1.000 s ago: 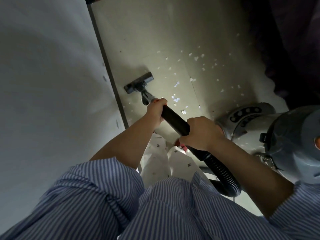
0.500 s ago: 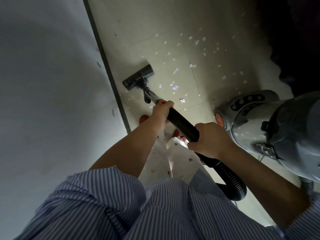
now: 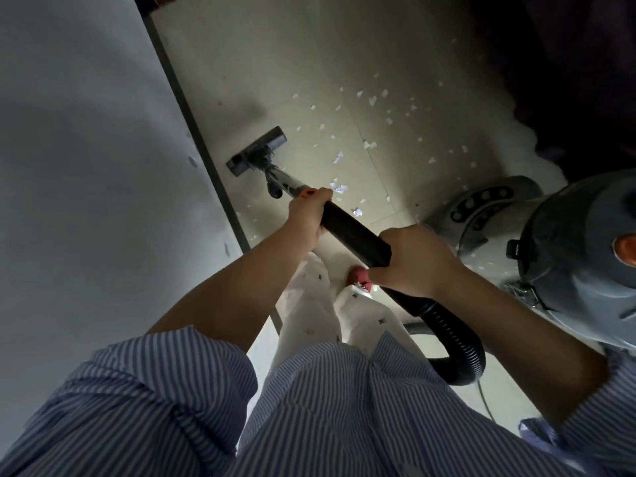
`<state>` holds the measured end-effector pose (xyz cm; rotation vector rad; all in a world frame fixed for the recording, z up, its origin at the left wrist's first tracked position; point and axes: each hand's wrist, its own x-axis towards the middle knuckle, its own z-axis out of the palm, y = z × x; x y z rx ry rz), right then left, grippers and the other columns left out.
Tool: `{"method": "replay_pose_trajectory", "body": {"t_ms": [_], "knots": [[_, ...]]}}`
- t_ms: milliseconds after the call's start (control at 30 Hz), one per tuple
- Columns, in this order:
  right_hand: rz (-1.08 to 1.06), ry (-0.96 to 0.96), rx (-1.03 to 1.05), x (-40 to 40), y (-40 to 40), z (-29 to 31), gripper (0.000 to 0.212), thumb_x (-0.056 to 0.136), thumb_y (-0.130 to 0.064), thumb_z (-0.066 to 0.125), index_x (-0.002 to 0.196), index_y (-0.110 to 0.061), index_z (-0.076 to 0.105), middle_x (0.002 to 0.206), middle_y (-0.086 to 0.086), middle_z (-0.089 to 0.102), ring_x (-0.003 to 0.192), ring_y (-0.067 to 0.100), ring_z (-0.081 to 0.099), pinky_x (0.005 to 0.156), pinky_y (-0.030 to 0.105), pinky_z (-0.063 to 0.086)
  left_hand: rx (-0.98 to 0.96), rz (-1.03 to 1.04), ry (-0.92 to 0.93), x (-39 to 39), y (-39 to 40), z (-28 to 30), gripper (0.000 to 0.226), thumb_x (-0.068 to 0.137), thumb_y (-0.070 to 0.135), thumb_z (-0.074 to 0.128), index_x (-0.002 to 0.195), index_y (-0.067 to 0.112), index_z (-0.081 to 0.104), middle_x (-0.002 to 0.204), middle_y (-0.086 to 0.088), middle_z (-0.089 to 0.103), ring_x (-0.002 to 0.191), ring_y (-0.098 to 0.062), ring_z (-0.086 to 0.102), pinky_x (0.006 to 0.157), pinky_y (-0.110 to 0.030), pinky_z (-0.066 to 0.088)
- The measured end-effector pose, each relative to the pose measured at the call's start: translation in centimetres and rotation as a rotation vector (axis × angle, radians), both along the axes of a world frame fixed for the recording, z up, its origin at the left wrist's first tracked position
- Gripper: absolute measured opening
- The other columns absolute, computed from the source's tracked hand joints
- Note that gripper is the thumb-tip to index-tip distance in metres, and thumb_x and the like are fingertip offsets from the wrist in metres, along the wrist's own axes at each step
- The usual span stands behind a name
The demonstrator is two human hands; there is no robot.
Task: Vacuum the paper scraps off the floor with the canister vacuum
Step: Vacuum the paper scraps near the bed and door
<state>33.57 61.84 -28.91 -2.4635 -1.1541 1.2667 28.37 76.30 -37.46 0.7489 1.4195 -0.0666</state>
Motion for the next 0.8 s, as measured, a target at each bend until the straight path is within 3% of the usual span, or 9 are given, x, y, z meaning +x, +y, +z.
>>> {"method": "replay_pose_trajectory", "body": {"t_ms": [100, 267, 400, 567, 800], "knots": [[-0.022, -0.038, 0.005, 1.1, 1.9, -0.7, 0.036, 0.078, -0.033, 0.063, 0.062, -0.021, 0.033, 0.061, -0.006, 0.039, 0.058, 0.014, 0.04, 0.046, 0.02, 0.025, 0.038, -0.024, 0.02, 1.8, 2.1, -0.5, 0.008, 0.089, 0.007, 0.055, 0.087, 0.007, 0.048, 0.072, -0.004, 0.045, 0.066, -0.014, 0.048, 0.063, -0.025, 0.045], [-0.078, -0.038, -0.006, 2.8, 6.0, -3.1, 0.03, 0.08, -0.034, 0.059, 0.068, -0.017, 0.037, 0.061, -0.004, 0.038, 0.062, 0.018, 0.042, 0.046, 0.021, 0.023, 0.089, -0.125, 0.027, 4.8, 6.1, -2.3, 0.021, 0.062, 0.02, 0.065, 0.072, 0.01, 0.049, 0.072, -0.006, 0.047, 0.071, -0.021, 0.05, 0.071, -0.03, 0.042], [-0.14, -0.022, -0.037, 3.4, 9.2, -4.5, 0.026, 0.082, -0.033, 0.056, 0.077, -0.014, 0.04, 0.061, -0.004, 0.037, 0.052, 0.011, 0.034, 0.046, 0.021, 0.024, 0.087, -0.179, 0.048, 6.2, 9.4, -4.4, 0.017, 0.086, 0.013, 0.058, 0.074, 0.008, 0.048, 0.075, -0.005, 0.046, 0.082, -0.023, 0.05, 0.075, -0.031, 0.041], [-0.199, 0.009, -0.045, 4.4, 13.3, -5.7, 0.024, 0.082, -0.033, 0.057, 0.083, -0.014, 0.041, 0.063, -0.004, 0.037, 0.067, 0.021, 0.045, 0.047, 0.021, 0.026, 0.099, -0.265, 0.08, 8.2, 13.5, -5.3, 0.014, 0.088, 0.014, 0.057, 0.092, 0.002, 0.051, 0.081, -0.006, 0.049, 0.09, -0.024, 0.052, 0.082, -0.032, 0.043], [-0.254, 0.036, -0.062, 4.4, 13.4, -4.6, 0.024, 0.081, -0.034, 0.057, 0.084, -0.016, 0.041, 0.064, -0.005, 0.037, 0.07, 0.02, 0.047, 0.05, 0.024, 0.03, 0.053, -0.348, 0.091, 8.5, 13.6, -4.8, 0.012, 0.088, 0.012, 0.056, 0.082, 0.004, 0.051, 0.076, -0.006, 0.048, 0.071, -0.017, 0.051, 0.073, -0.028, 0.042]]}}
